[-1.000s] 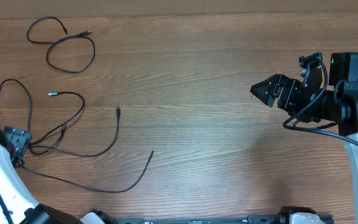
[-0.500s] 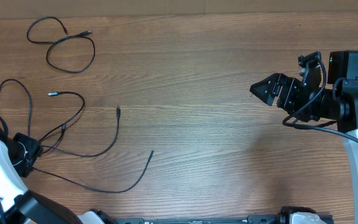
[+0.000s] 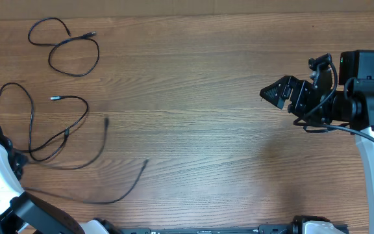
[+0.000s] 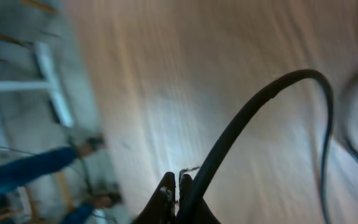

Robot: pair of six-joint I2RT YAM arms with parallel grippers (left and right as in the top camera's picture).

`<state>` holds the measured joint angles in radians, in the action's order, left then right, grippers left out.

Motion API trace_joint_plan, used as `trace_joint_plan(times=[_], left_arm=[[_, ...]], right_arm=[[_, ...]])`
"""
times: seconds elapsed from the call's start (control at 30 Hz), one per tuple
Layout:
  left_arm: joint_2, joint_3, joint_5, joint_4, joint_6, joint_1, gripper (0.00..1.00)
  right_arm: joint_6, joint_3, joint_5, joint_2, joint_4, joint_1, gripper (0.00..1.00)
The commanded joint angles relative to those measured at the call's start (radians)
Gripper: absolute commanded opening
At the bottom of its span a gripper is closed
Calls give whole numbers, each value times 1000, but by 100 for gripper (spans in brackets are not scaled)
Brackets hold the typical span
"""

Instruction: Untangle cables

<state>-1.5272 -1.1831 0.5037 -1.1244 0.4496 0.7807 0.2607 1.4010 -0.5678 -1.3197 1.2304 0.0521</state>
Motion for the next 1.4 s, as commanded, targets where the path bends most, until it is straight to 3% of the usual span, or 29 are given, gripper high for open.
trace_joint_plan(times=[0.0, 0.13, 0.53, 0.7, 0.73, 0.83, 1.03, 1.13, 1.27, 1.37], left_arm=[[-4, 4, 267, 30, -14, 4, 4], [-5, 4, 269, 104, -75, 43, 4], [-15, 4, 202, 465, -438, 73, 4], [-63, 4, 200, 552, -482, 98, 6], [-75, 4, 199, 553, -478, 102, 15], [-117, 4, 191, 560, -469, 112, 26], [-115, -23, 151, 580, -468, 99, 66], [-85, -64, 127, 555, -459, 88, 98], [-39, -132, 93, 499, -380, 89, 99], [9, -187, -34, 452, -342, 88, 92]], right_arm=[[-8, 14, 10, -3, -9, 3, 100], [-8, 14, 10, -3, -22, 3, 100], [-8, 14, 10, -3, -47, 3, 100], [-7, 14, 10, -3, -47, 3, 100], [-7, 14, 10, -3, -47, 3, 100], [-3, 14, 10, -3, -47, 3, 100], [0, 14, 10, -3, -39, 3, 100], [0, 14, 10, -3, -34, 3, 100], [-1, 14, 10, -3, -21, 3, 100], [-1, 14, 10, -3, -12, 3, 100]])
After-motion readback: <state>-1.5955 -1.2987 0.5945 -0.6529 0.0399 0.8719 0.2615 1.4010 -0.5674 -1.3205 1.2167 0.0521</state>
